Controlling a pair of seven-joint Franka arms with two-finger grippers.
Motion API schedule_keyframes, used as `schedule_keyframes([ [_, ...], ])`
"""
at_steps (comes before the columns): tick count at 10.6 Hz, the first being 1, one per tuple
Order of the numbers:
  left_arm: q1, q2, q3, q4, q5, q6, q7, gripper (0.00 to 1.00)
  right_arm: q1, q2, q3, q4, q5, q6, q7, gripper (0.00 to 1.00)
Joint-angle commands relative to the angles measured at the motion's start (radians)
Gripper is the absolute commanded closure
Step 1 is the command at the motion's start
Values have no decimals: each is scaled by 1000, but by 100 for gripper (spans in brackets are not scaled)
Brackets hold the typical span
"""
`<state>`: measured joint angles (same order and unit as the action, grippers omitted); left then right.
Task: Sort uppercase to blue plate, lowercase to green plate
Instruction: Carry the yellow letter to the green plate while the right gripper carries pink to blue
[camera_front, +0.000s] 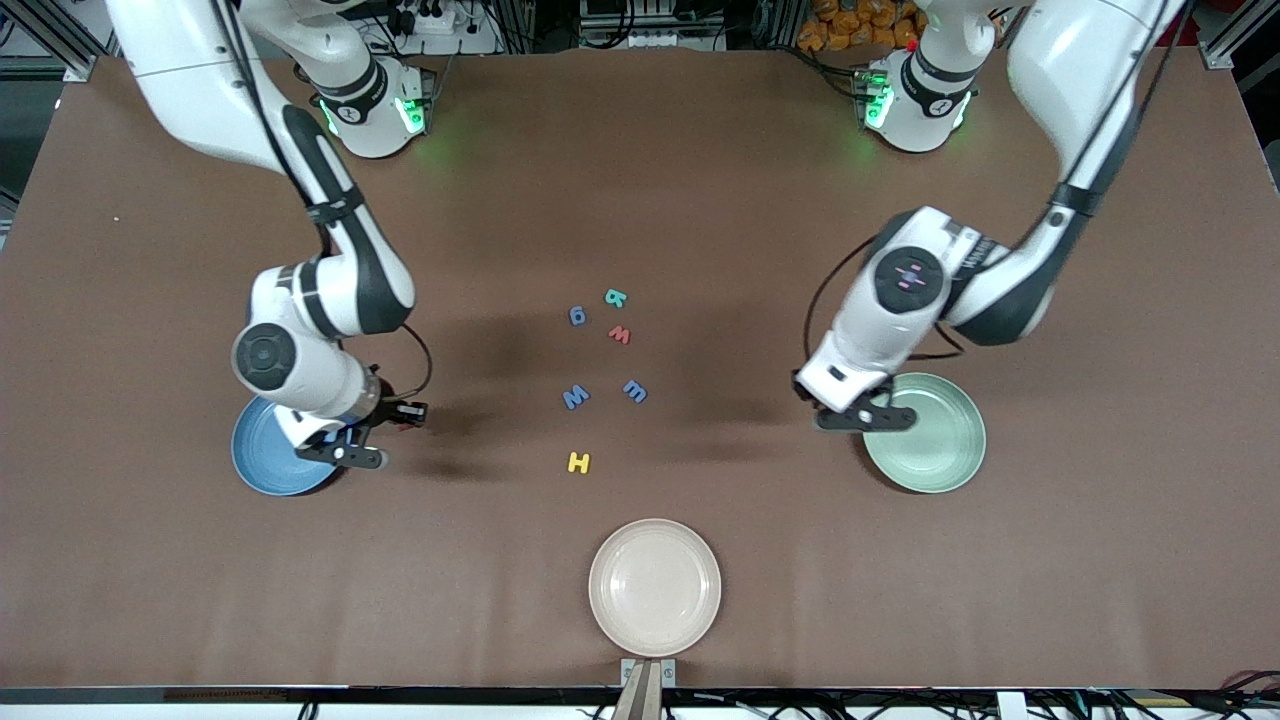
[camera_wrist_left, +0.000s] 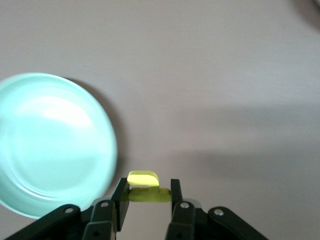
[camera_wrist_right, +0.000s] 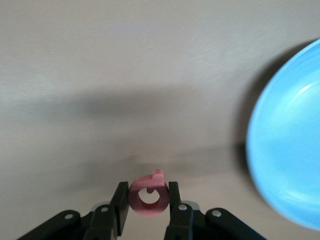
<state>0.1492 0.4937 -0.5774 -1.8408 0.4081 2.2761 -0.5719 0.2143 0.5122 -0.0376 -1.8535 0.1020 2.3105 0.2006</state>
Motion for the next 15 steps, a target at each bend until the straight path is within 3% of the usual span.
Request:
schedule_keyframes([
  [1, 129, 14, -19, -5, -25, -14, 215, 100, -77, -23, 12, 13, -4, -72, -159, 100],
  [3, 191, 67, -16, 11, -20, -14, 318, 100, -168, -24, 12, 34, -13, -109, -336, 100],
  [4, 203, 100, -13, 21, -9, -10, 334, 100, -202, -21, 12, 42, -13, -109, -390, 91],
  [5, 205, 124, -13, 38, -6, -10, 346, 79, -225, -15, 13, 52, -13, -109, -398, 34],
  [6, 205, 134, -12, 44, -5, -10, 351, 15, -239, -8, 13, 59, -13, -109, -403, 0],
  [7, 204, 128, -12, 43, -3, -12, 343, 0, -240, -6, 13, 59, -11, -109, -403, 0],
  [10, 176, 94, -24, 46, -8, -32, 343, 0, -190, -6, 18, 60, 1, -109, -382, 0],
  [11, 164, 86, -57, 52, -17, -49, 328, 0, -162, -4, 18, 71, 2, -109, -335, 0],
  [12, 139, 89, -87, 64, -24, -64, 273, 0, -130, -4, 18, 76, 1, -111, -264, 0],
  [15, -17, 123, -84, 138, -74, -67, 23, 0, -54, 5, 19, 85, 1, -108, -241, 0],
])
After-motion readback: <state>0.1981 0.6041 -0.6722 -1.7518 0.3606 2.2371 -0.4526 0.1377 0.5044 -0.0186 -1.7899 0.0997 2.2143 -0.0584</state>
